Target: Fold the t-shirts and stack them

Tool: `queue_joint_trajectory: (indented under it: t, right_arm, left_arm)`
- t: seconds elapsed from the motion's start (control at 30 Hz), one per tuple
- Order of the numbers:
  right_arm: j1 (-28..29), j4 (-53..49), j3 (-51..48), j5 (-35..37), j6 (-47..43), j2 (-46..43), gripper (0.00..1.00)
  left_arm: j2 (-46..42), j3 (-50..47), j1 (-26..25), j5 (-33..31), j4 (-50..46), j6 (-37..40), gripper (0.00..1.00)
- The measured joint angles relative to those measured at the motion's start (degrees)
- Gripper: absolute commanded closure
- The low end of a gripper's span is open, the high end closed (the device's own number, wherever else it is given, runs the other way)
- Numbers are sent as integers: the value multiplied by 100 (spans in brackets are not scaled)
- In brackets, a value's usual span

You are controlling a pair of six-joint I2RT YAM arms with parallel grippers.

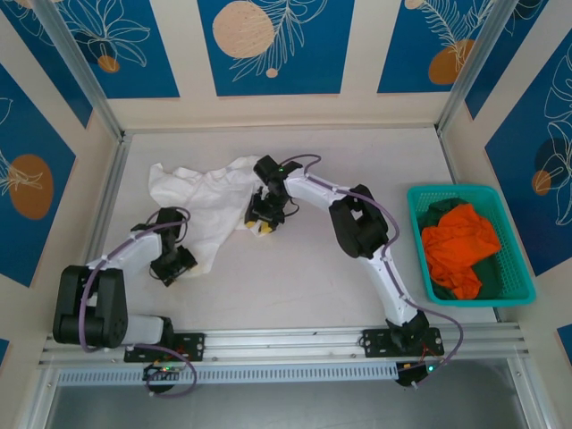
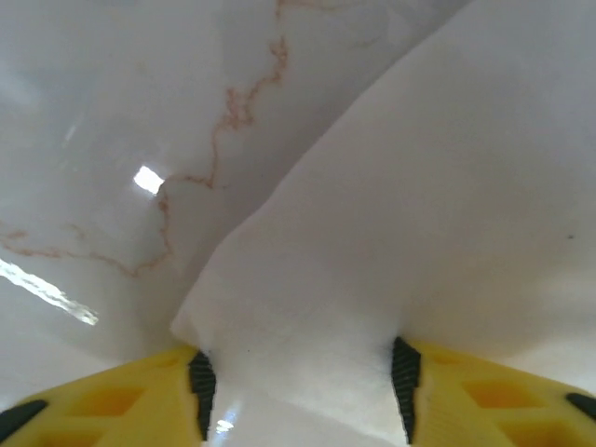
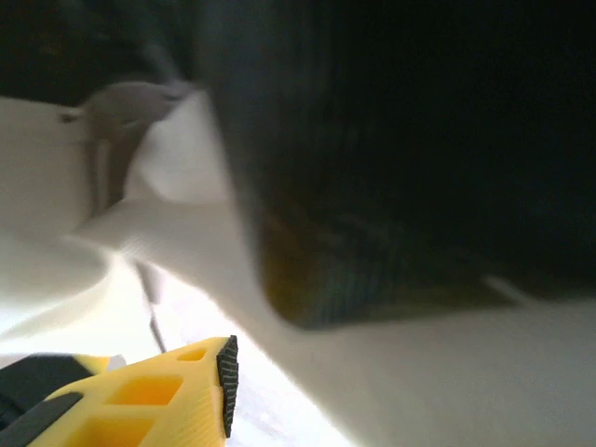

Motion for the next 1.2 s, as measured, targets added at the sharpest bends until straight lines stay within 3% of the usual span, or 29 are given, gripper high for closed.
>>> queue_joint_trajectory:
  t: [0.17, 0.27, 0.4, 0.47, 0.83, 0.9, 1.0, 1.2]
  right_arm:
    - [52, -201, 74, 133, -2, 42, 75]
    - [52, -291, 35, 247, -4, 37, 76]
    - [35, -188, -275, 310, -68, -195, 54]
    - [35, -157, -487, 459, -127, -391, 51]
    - [85, -140, -1019, 872, -299, -758, 52]
    - [140, -170, -1012, 966, -289, -758, 57]
    - [251, -247, -962, 1150, -269, -719, 75]
    - [402, -343, -962, 1427, -125, -743, 98]
  left_arm:
    - [74, 15, 33, -83, 28, 28, 84]
    - [168, 103, 46, -149, 0, 109, 100]
    - [286, 247, 46, -151, -57, 188, 100]
    - [291, 269, 46, -157, 7, 225, 100]
    - [291, 573, 44, -83, 468, 503, 100]
    - [289, 654, 33, -31, 466, 570, 100]
    - [280, 721, 7, 20, 439, 656, 100]
    - [216, 754, -111, 83, 310, 813, 100]
